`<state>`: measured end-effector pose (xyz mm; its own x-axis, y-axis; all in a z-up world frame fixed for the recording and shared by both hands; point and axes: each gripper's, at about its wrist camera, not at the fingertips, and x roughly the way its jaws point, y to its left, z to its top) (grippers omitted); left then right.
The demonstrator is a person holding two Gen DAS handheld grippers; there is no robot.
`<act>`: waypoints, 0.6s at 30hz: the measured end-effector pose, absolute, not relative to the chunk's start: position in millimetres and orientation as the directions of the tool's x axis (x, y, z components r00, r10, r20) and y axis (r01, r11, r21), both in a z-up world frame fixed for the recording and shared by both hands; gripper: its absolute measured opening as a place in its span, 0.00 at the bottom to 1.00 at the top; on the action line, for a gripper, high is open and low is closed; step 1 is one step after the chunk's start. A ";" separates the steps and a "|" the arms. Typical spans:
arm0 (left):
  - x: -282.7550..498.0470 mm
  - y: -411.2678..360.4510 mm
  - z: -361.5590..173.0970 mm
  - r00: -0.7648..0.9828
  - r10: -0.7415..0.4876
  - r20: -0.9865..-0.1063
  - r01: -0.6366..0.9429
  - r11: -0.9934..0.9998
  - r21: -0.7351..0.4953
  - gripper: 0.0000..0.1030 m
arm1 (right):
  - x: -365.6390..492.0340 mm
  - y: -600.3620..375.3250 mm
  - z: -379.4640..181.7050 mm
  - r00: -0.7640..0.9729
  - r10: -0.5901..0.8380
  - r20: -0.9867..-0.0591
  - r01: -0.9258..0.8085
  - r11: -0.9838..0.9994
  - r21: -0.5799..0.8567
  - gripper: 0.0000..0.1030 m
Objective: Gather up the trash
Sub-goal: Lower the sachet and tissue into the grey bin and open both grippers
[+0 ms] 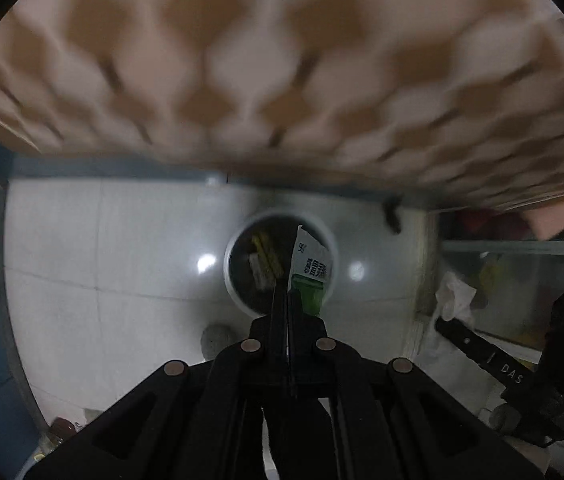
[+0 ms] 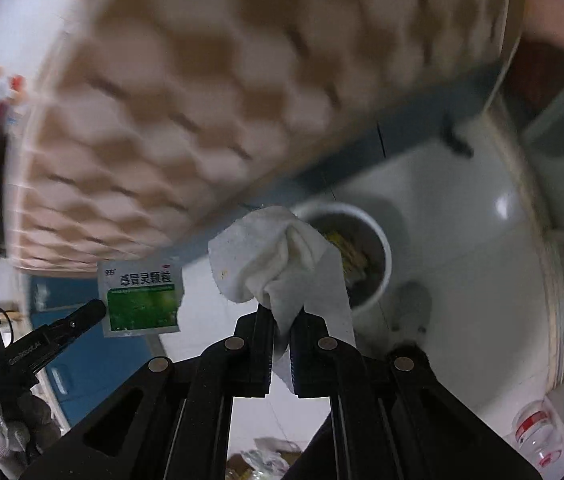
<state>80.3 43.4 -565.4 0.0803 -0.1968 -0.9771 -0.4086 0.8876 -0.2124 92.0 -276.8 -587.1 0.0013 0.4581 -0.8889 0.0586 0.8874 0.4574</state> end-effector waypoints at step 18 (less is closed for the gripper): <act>82.5 25.6 -832.4 -0.068 -0.138 -0.988 -0.411 0.906 -0.098 0.96 | 97.3 -239.6 -912.5 -0.177 0.347 -0.921 -0.051 0.931 0.360 0.81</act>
<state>82.5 25.6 -832.4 -0.0683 -0.1382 -0.9880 -0.4108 0.9064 -0.0984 97.3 -239.6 -912.5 -0.1770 0.3467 -0.9211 -0.0506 0.9315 0.3603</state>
